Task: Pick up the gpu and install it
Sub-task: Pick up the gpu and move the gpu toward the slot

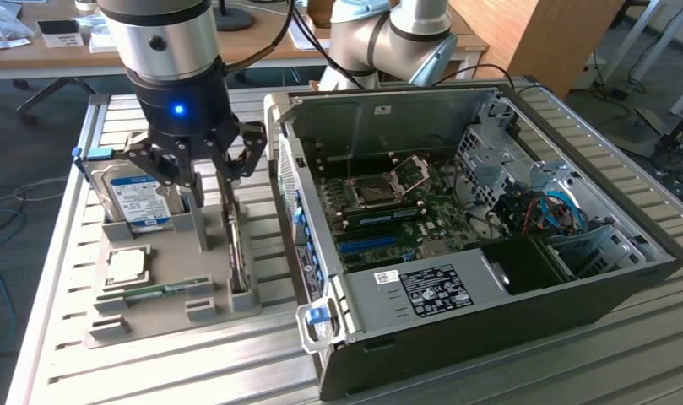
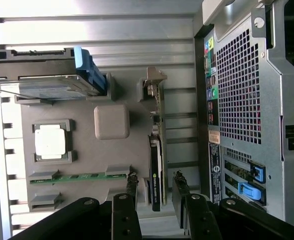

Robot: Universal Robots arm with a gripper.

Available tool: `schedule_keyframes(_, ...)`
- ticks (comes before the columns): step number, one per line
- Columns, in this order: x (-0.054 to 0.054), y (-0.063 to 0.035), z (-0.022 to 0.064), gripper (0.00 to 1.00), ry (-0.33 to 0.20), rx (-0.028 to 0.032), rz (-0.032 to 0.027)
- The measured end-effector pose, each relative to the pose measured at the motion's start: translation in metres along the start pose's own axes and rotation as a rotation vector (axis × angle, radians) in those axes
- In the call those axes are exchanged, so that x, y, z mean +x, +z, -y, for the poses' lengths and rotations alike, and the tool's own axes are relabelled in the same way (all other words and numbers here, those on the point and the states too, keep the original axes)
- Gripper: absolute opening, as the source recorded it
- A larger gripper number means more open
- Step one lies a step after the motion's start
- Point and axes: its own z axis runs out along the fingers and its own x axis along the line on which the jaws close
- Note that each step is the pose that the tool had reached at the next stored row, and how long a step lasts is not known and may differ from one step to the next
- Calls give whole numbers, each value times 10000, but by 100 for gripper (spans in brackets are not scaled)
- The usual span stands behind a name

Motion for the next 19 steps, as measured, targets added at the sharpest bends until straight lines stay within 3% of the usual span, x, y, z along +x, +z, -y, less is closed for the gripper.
schedule_keyframes(19, 3, 55, 3, 42, 0, -3, 1)
